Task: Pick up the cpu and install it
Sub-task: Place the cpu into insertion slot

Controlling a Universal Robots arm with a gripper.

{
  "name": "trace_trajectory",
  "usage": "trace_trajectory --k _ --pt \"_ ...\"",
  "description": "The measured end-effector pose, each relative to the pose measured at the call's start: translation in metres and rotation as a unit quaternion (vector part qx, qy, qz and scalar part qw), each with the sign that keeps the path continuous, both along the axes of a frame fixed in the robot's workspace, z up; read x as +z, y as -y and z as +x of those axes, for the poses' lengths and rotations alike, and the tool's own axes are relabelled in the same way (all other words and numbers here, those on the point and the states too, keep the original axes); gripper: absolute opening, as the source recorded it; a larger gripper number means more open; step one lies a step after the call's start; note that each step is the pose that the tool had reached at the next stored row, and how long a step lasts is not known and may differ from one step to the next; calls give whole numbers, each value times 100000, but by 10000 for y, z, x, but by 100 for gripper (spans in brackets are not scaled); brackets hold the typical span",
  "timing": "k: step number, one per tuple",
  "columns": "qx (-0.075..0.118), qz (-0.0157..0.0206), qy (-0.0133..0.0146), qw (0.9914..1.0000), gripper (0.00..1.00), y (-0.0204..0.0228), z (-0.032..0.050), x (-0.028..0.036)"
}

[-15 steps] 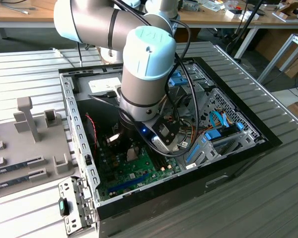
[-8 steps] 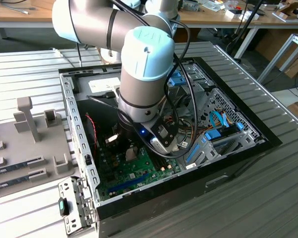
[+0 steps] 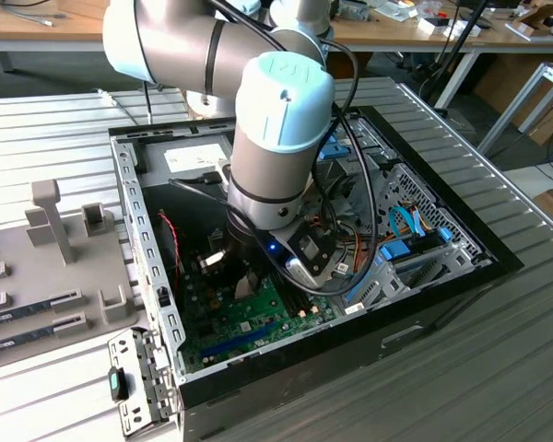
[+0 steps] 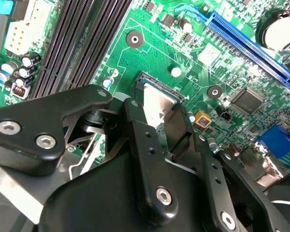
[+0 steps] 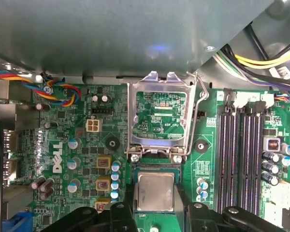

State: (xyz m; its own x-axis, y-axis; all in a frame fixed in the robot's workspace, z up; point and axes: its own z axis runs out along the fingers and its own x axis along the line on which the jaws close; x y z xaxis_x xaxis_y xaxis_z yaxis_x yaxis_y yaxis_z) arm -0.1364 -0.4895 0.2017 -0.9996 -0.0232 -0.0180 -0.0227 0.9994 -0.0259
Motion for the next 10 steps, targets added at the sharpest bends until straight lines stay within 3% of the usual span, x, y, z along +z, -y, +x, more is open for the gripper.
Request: trace_trajectory --k 2,5,8,10 --pt "12 -176 14 100000 43 3 1 8" --pt "11 -199 -2 100000 43 3 1 60" --pt "8 -201 11 100000 43 2 1 62" --pt "9 -268 -2 100000 43 3 1 128"
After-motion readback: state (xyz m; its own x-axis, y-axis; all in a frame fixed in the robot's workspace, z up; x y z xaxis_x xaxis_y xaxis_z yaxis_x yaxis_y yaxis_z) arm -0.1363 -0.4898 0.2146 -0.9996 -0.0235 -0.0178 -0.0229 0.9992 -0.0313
